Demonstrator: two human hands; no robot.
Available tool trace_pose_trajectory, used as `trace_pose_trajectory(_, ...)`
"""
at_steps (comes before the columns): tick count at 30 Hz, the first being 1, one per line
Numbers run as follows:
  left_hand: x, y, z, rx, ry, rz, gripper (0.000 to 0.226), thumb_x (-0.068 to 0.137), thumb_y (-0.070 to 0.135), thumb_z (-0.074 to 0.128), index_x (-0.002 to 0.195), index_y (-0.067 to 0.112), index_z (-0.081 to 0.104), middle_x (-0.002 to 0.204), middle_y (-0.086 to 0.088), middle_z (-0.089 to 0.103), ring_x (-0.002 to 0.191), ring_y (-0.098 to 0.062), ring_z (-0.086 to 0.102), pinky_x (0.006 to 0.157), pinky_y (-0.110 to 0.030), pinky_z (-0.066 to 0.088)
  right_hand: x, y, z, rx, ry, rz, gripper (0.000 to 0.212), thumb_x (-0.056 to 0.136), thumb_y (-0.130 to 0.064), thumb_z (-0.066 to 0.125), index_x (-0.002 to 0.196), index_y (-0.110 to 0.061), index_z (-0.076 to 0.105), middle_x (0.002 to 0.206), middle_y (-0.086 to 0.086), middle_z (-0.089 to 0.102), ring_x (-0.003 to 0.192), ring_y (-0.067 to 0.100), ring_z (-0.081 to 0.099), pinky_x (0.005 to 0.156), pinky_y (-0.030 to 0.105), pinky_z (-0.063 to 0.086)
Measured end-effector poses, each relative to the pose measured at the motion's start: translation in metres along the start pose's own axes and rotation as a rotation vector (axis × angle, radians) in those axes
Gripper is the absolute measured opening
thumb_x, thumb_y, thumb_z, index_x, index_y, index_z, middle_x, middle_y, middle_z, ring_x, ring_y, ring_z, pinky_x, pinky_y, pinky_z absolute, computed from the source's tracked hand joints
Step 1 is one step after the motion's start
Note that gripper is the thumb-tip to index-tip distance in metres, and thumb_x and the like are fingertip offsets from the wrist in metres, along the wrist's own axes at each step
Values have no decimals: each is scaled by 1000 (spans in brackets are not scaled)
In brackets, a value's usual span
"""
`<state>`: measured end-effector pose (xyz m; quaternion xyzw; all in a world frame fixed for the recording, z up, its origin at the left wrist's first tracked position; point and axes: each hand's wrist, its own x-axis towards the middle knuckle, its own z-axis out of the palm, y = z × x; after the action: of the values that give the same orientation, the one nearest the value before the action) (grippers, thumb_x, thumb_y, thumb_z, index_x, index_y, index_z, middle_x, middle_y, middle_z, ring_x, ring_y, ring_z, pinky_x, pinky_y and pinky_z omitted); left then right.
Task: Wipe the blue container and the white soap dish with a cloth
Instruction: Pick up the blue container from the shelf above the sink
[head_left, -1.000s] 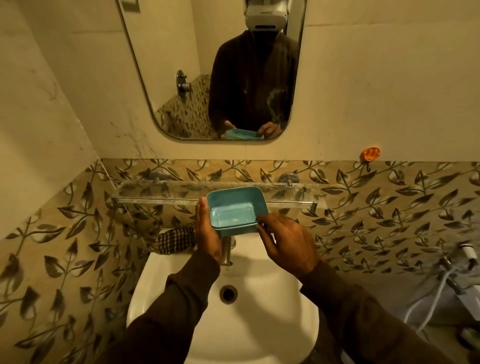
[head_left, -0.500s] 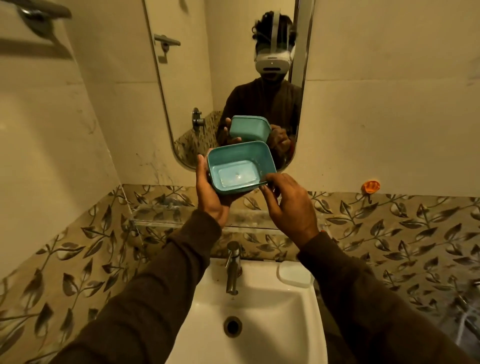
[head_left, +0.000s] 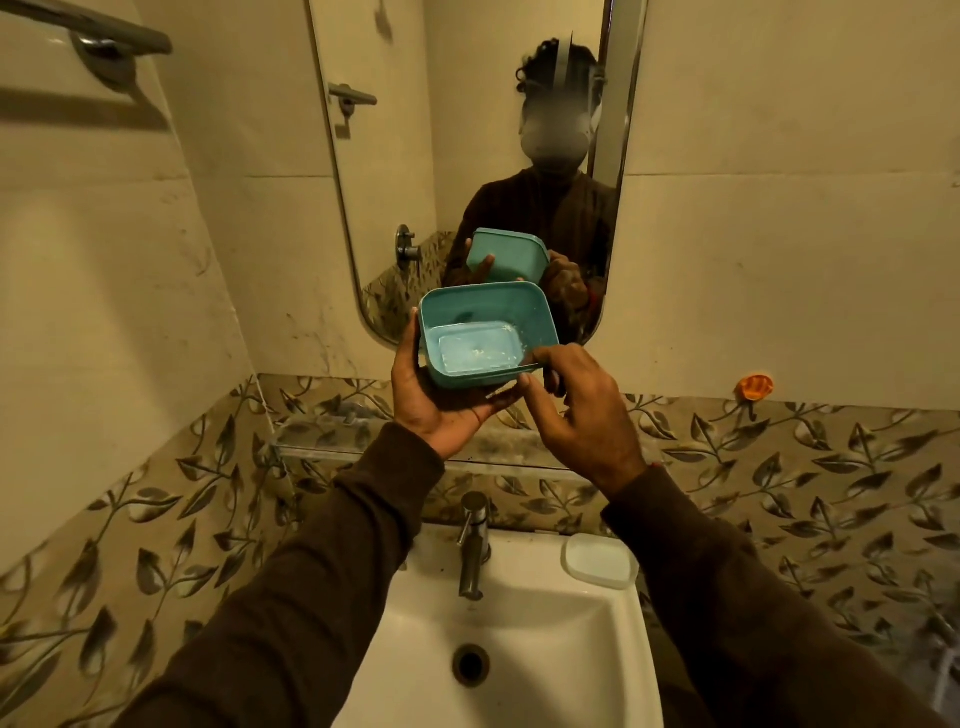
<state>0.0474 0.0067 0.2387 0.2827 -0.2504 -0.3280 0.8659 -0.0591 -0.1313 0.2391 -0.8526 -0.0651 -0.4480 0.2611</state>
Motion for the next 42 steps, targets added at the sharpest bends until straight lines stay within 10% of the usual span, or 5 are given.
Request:
trace_pose_trajectory(10, -5, 14, -9, -40, -20, -20, 66, 81, 63, 52, 115, 13, 77, 120, -21, 71, 105, -42, 70, 84, -57, 57, 1, -2, 6, 59, -23, 6, 29, 95, -38, 53, 116, -18, 54, 96, -1, 54, 83, 14, 50, 68, 36, 51)
trace_pose_trajectory(15, -9, 20, -18, -20, 13, -86, 69, 91, 59, 40, 136, 11, 61, 131, -22, 64, 112, -46, 65, 91, -61, 54, -5, -1, 9, 103, -77, 15, 42, 94, -40, 53, 131, -21, 45, 99, -4, 55, 84, 10, 51, 66, 30, 52)
trace_pose_trajectory(21, -20, 27, -26, -8, -10, -230, 85, 60, 37, 72, 140, 10, 55, 137, -23, 55, 124, -46, 49, 95, -58, 48, -6, 4, 18, 178, -105, 73, 51, 96, -27, 53, 141, -28, 30, 110, -2, 61, 83, 11, 58, 62, 24, 51)
trace_pose_trajectory(26, -24, 33, -33, -44, -48, -310, 72, 83, 51, 65, 142, 12, 52, 131, -23, 62, 112, -44, 63, 91, -54, 52, -2, 3, 30, 261, -93, 97, 47, 98, -29, 52, 140, -30, 33, 108, -2, 65, 78, 10, 63, 58, 23, 53)
trace_pose_trajectory(42, -64, 89, -56, -6, 230, -82, 70, 100, 53, 45, 158, 18, 28, 148, -10, 39, 133, -35, 37, 87, -47, 59, -13, -12, 104, 408, -249, 232, 36, 98, -31, 53, 132, -28, 41, 98, -7, 63, 83, 6, 64, 69, 29, 59)
